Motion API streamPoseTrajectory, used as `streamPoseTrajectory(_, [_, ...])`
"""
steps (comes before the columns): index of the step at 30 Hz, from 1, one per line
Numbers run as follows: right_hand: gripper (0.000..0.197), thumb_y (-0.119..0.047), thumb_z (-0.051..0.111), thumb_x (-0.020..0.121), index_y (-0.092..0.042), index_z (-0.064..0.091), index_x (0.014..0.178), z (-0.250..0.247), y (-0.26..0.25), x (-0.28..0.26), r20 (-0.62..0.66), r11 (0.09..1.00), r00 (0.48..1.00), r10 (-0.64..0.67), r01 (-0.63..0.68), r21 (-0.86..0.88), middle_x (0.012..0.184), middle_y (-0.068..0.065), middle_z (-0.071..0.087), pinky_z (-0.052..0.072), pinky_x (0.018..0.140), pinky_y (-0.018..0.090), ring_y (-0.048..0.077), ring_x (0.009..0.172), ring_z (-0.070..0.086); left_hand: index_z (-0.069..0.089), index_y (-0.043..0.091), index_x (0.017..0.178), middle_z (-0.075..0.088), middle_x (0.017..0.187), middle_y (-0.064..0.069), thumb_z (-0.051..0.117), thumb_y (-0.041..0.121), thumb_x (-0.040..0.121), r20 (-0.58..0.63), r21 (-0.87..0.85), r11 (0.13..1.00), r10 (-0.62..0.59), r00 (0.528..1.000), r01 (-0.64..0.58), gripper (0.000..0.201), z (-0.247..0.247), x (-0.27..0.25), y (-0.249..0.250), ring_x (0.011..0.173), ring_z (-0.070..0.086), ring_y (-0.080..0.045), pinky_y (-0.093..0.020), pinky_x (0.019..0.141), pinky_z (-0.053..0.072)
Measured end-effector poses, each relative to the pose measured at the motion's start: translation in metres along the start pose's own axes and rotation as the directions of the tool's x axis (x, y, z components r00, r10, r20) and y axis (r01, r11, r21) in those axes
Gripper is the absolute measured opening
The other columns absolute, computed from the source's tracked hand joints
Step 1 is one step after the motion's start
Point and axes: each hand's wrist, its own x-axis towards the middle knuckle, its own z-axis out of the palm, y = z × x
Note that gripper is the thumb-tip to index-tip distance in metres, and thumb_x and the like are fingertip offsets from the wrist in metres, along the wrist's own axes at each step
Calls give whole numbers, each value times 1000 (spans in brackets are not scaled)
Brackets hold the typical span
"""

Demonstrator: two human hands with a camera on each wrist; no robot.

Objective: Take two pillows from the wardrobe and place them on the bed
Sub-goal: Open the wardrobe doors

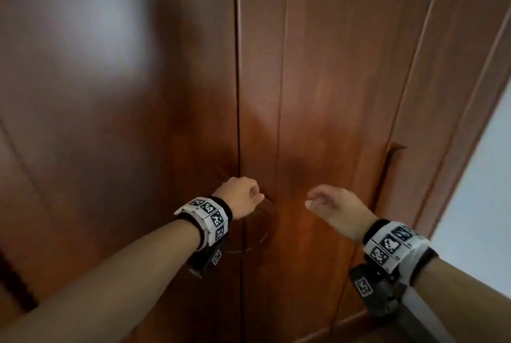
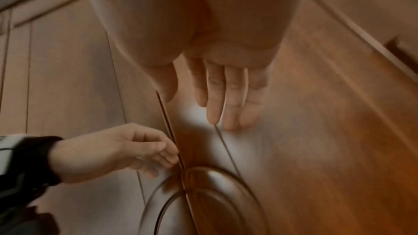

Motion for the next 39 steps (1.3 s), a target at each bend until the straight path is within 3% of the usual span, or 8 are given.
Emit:
streamPoseTrajectory(4, [59, -42, 59, 90, -18, 42, 142, 52, -15, 41, 166, 994, 986, -17, 35, -107, 140, 2, 55, 43, 106, 32, 17, 125, 54, 48, 20, 139, 55, 140, -5, 59, 40, 92, 46, -25, 986, -166, 985, 167, 53, 11, -32, -42, 126, 53, -25, -39, 105, 44])
streamPoseTrajectory(8, [76, -45, 58, 88, -18, 26, 151, 106, -21, 77, 213, 979, 977, -6, 49, -200, 153, 5, 36, 32, 113, 36, 25, 138, 38, 27, 27, 151, 39, 152, -2, 61, 41, 90, 74, -127, 974, -177, 981, 185, 72, 36, -39, -64, 136, 44, -24, -39, 111, 38])
streamPoseTrajectory(14, [63, -36, 60, 85, -22, 36, 142, 135, -16, 90, 97, 950, 995, -7, 37, -311, 139, 7, 40, 40, 104, 40, 32, 126, 44, 29, 23, 149, 38, 144, -4, 67, 44, 84, -20, -88, 980, -182, 983, 180, 79, 61, -31, -74, 131, 41, -29, -42, 108, 39])
streamPoseTrajectory(20, [58, -35, 63, 82, -23, 42, 134, 123, -21, 68, 100, 955, 995, 17, 14, -297, 128, 5, 43, 44, 97, 41, 30, 119, 48, 31, 24, 148, 39, 144, -4, 70, 42, 82, -19, -114, 963, -248, 969, 244, 79, 55, -44, -57, 131, 43, -29, -42, 108, 40])
streamPoseTrajectory(26, [53, -40, 66, 81, -24, 45, 127, 100, -14, 19, 135, 963, 991, 5, 31, -269, 121, 1, 44, 48, 93, 40, 27, 115, 50, 35, 22, 145, 42, 139, -5, 73, 41, 81, -50, -100, 948, -307, 950, 301, 77, 57, -75, -30, 127, 48, -28, -40, 104, 43])
streamPoseTrajectory(31, [58, -54, 62, 80, -23, 43, 125, 70, 9, -52, 127, 946, 992, -21, 60, -317, 123, 0, 45, 50, 92, 44, 24, 115, 49, 34, 17, 141, 38, 139, -8, 73, 48, 78, -53, -10, 938, -346, 937, 346, 81, 69, -112, -3, 130, 42, -34, -44, 104, 43])
streamPoseTrajectory(36, [65, -59, 59, 81, -12, 46, 124, 35, 15, -120, 102, 898, 989, 102, -48, -437, 126, 8, 52, 51, 94, 46, 29, 115, 54, 29, 14, 143, 33, 143, -12, 70, 57, 75, -57, 120, 934, -332, 942, 336, 91, 75, -147, 14, 132, 37, -37, -46, 103, 44])
streamPoseTrajectory(39, [61, -52, 56, 87, -6, 50, 127, 10, 5, -158, 126, 799, 959, 254, -134, -586, 130, 12, 54, 50, 97, 44, 32, 118, 55, 33, 16, 139, 37, 138, -14, 66, 63, 75, -59, 119, 942, -310, 949, 315, 86, 75, -160, 9, 128, 42, -38, -46, 101, 46])
